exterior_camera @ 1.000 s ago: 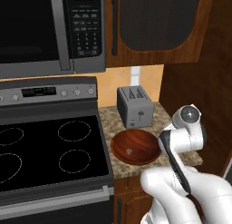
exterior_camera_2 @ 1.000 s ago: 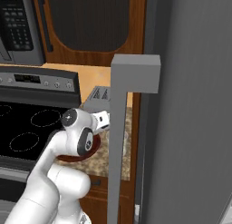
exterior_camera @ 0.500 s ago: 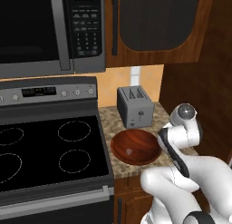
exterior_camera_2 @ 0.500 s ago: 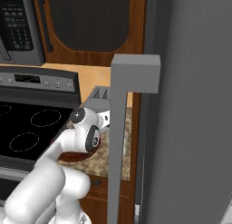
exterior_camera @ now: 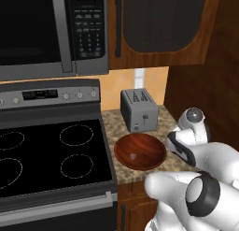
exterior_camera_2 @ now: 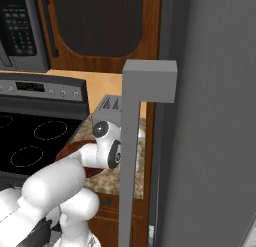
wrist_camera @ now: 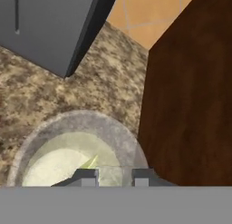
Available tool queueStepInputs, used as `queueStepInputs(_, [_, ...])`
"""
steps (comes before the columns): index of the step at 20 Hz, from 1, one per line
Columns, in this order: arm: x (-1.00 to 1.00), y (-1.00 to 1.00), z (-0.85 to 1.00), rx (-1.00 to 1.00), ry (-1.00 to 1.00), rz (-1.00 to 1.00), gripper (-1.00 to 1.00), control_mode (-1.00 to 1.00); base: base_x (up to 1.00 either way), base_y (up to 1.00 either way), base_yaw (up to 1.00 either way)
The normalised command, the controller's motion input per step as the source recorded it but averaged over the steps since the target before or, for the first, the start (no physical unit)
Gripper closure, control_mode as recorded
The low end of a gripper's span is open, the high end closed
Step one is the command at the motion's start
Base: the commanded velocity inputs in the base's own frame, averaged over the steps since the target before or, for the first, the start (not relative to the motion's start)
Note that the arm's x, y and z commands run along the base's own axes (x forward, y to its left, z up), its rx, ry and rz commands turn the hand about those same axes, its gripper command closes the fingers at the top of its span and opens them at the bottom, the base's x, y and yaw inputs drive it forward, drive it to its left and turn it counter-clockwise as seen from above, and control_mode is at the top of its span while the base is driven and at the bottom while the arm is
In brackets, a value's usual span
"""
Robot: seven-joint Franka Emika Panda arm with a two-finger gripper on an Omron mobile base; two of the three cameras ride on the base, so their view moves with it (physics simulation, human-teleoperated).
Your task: Grab a lemon wedge from the fridge and one ice cube from the ice bowl, and put them in the glass of lemonade.
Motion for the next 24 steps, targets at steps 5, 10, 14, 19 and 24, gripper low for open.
queueStepInputs(5, [0.25,0.00,0.12,0.00,0.03,-0.05,-1.00,-1.00,0.00,0.00,0.00])
queueStepInputs(10, [0.01,0.00,0.78,0.00,0.00,-0.08,-1.00,-1.00,0.00,0.00,0.00])
queueStepInputs(14, [-0.57,0.06,0.98,0.00,-0.10,-0.03,-1.00,-1.00,0.00,0.00,0.00])
queueStepInputs(19, [-1.00,0.32,1.00,0.00,-0.33,0.00,-1.00,-1.00,0.00,0.00,0.00])
queueStepInputs(24, [-0.98,0.38,1.00,-0.02,-0.45,0.00,-1.00,-1.00,0.00,0.00,0.00])
